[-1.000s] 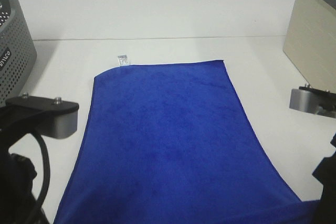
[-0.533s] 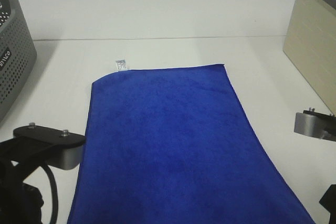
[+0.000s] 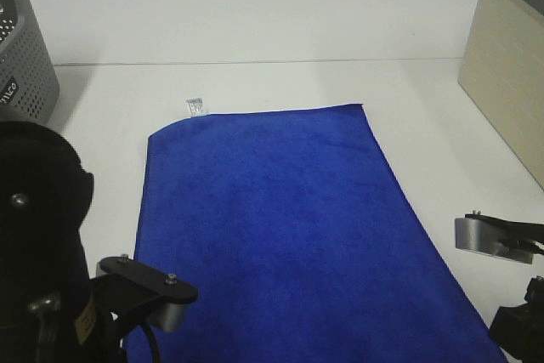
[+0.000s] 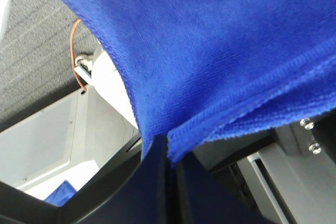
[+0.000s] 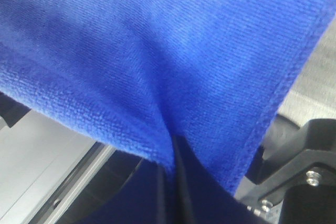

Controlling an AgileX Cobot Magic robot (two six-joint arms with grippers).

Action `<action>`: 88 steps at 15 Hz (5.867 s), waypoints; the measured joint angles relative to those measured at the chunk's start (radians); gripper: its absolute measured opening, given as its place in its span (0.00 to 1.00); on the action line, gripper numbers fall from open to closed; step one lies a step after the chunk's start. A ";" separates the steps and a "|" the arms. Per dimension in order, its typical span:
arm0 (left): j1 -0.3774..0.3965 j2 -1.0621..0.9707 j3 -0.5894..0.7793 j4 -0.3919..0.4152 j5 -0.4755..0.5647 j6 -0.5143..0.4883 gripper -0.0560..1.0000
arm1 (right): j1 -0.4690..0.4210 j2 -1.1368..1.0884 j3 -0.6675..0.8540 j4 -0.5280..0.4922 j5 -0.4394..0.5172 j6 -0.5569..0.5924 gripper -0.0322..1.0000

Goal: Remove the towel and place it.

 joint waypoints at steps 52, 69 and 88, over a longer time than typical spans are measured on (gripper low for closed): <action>0.714 0.299 -0.755 0.143 0.153 0.273 0.67 | -0.124 0.398 -1.080 -0.149 0.001 0.197 0.59; 0.833 0.717 -1.020 -0.047 -0.210 0.424 0.67 | -0.125 0.883 -1.433 -0.099 -0.126 0.025 0.58; 0.833 0.783 -1.030 -0.092 -0.211 0.428 0.67 | -0.109 0.988 -1.453 -0.113 -0.252 0.022 0.58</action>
